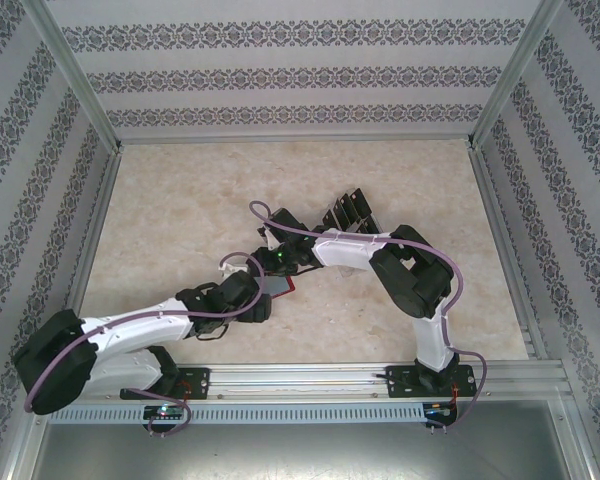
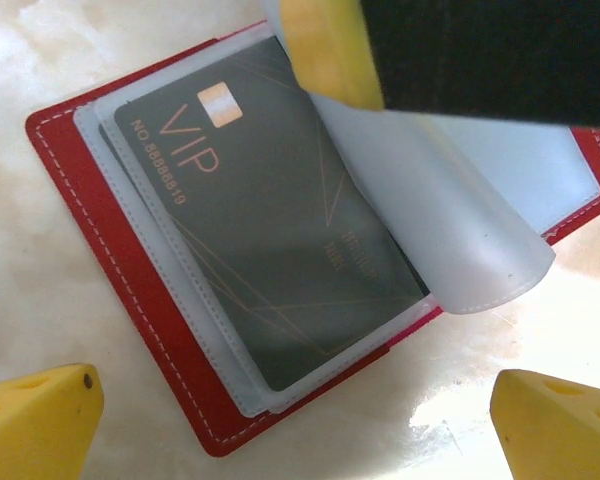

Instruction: Put the credit cards into the card holder

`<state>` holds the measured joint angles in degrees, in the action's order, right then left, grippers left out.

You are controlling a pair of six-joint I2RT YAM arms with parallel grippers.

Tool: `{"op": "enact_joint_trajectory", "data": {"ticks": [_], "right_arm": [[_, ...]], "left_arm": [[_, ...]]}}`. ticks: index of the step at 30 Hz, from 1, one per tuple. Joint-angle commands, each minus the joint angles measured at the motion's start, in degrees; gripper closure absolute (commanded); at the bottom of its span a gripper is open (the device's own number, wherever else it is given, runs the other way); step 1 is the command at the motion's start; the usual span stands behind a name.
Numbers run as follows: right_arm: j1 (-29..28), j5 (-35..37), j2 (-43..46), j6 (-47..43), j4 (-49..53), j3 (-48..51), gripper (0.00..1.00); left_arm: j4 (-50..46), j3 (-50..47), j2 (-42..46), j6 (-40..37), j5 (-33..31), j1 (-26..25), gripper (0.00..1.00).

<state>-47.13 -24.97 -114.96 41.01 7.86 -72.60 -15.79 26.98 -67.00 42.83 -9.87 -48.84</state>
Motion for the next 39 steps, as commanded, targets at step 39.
{"op": "enact_joint_trajectory", "data": {"ticks": [39], "right_arm": [[-0.21, -1.74, -0.44, 1.96, -1.69, -0.20, 0.51]], "left_arm": [[6.76, -5.10, 5.14, 4.61, -13.87, -6.77, 0.00]]}}
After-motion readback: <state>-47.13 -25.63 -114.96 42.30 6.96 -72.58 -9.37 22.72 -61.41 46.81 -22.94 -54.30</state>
